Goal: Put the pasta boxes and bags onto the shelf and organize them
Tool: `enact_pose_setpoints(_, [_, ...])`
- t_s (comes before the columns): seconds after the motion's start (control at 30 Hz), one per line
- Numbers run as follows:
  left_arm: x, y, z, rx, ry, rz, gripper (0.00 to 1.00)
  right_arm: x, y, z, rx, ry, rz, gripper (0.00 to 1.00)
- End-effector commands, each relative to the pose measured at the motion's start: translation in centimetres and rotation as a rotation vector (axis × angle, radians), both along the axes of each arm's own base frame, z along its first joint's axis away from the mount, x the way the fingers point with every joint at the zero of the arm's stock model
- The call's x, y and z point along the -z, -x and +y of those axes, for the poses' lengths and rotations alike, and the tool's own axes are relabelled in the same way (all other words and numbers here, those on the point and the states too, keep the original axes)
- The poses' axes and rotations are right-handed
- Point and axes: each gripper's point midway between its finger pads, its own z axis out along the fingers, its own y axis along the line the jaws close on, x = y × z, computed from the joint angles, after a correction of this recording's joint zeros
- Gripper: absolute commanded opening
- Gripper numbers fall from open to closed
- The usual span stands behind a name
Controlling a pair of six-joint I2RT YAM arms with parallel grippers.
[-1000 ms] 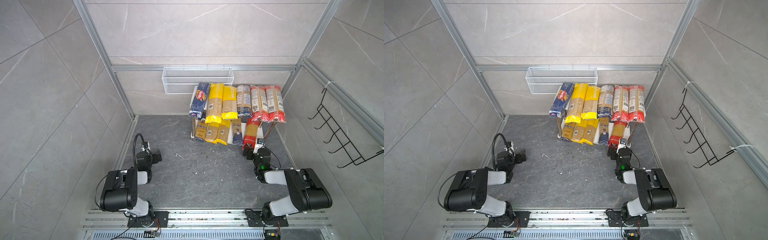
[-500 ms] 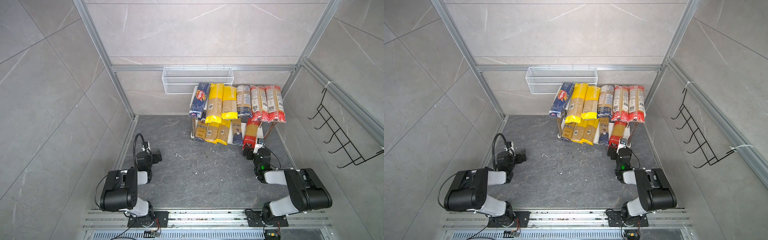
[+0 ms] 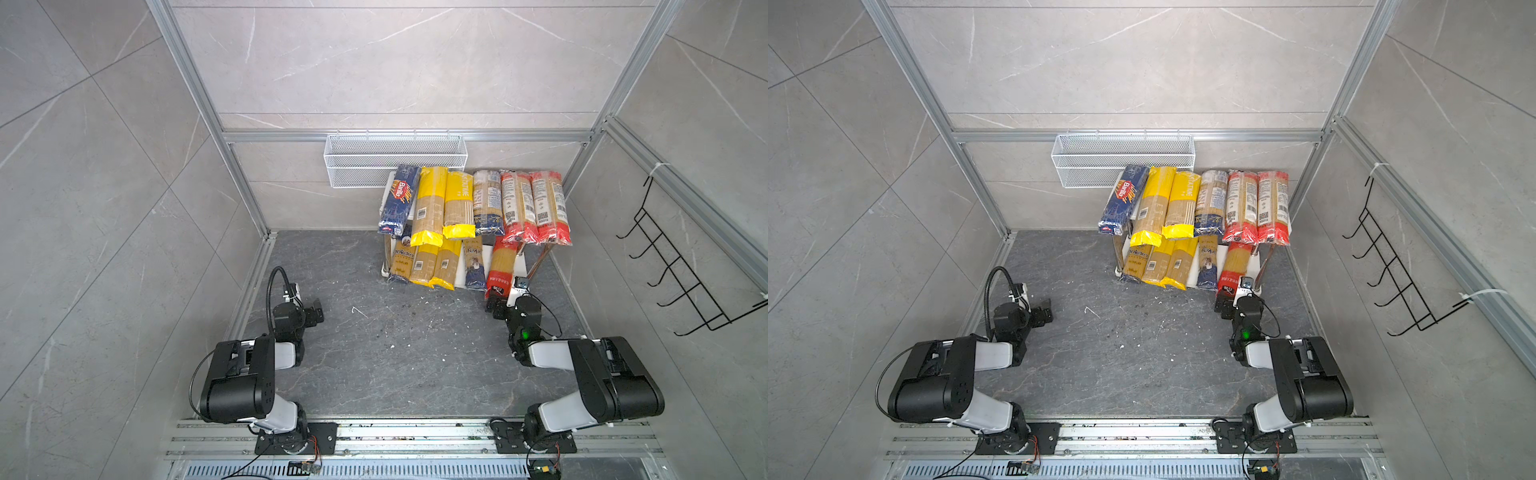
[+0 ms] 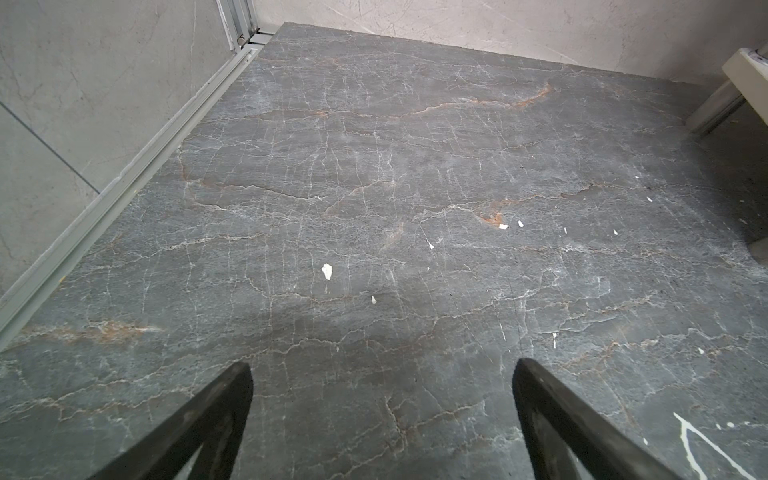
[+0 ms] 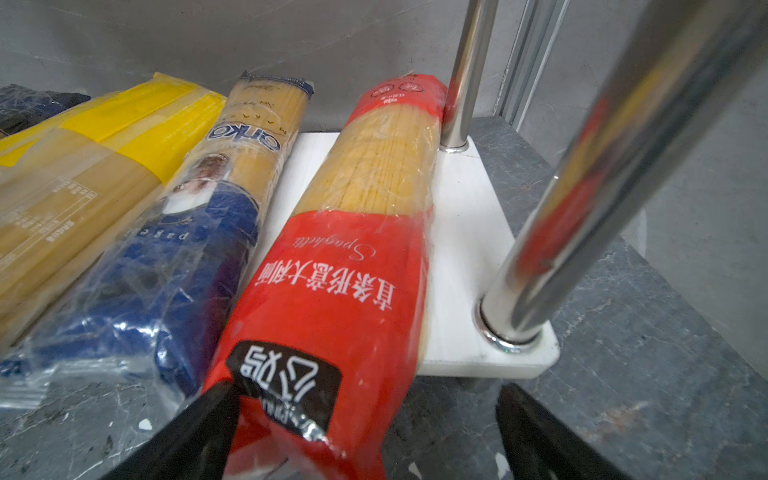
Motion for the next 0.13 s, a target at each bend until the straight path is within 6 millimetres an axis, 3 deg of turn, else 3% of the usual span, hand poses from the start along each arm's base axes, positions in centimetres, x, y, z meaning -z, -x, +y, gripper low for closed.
enact_pose_setpoints(0.0, [-1.97, -1.16, -0.09, 0.019, -0.038, -0.067, 1.00, -0.08, -0.16, -0.08, -0.006, 0.007, -0.011, 1.00])
enact_pose_setpoints(0.1, [-1.95, -1.15, -0.07, 0.019, -0.038, -0.066, 1.00, -0.21, -0.02, -0.08, -0.008, 0.012, -0.017, 1.00])
